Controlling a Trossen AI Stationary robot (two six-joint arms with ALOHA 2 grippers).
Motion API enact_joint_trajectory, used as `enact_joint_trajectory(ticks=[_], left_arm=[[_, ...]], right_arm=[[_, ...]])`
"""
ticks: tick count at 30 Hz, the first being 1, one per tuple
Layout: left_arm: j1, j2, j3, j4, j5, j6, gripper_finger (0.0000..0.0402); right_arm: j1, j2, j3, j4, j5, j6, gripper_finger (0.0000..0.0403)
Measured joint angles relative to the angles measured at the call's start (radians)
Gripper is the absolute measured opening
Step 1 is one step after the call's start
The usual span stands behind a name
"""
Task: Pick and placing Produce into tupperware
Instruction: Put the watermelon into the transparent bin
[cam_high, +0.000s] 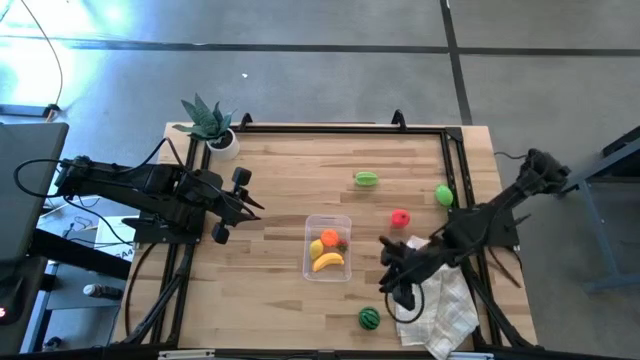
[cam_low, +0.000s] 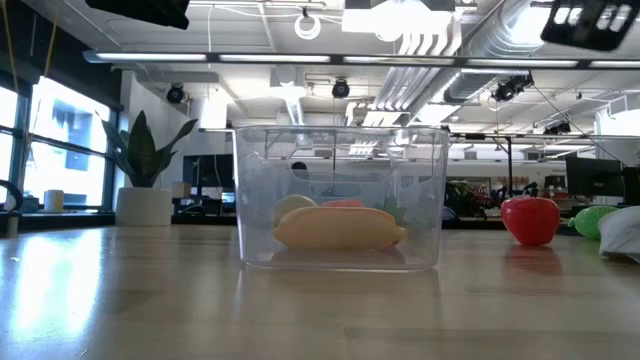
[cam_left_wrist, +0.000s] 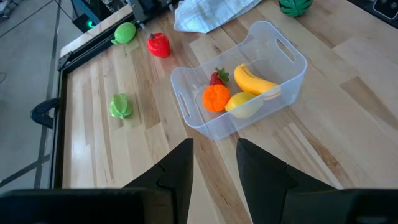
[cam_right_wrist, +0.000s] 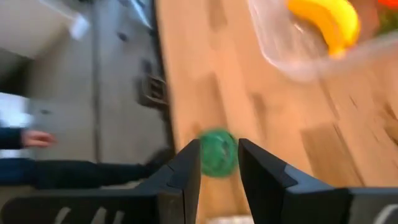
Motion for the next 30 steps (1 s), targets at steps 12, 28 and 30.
enact_joint_trajectory(ticks=[12, 28, 30], left_arm=[[0.0, 0.0, 0.0, 0.0, 0.0, 0.0, 0.0111], [0.0, 0.0, 0.0, 0.001, 0.0, 0.0, 0.0111], [0.0, 0.0, 0.0, 0.001, 0.0, 0.0, 0.0111]], right_arm=[[0.087, 0.243, 0.197, -0.146, -0.01, -0.127, 0.0117], [0.102, 0.508, 0.346, -0.241, -0.054, -0.094, 0.0236], [0.102, 0.524, 0.346, -0.242, -0.061, -0.079, 0.0236]])
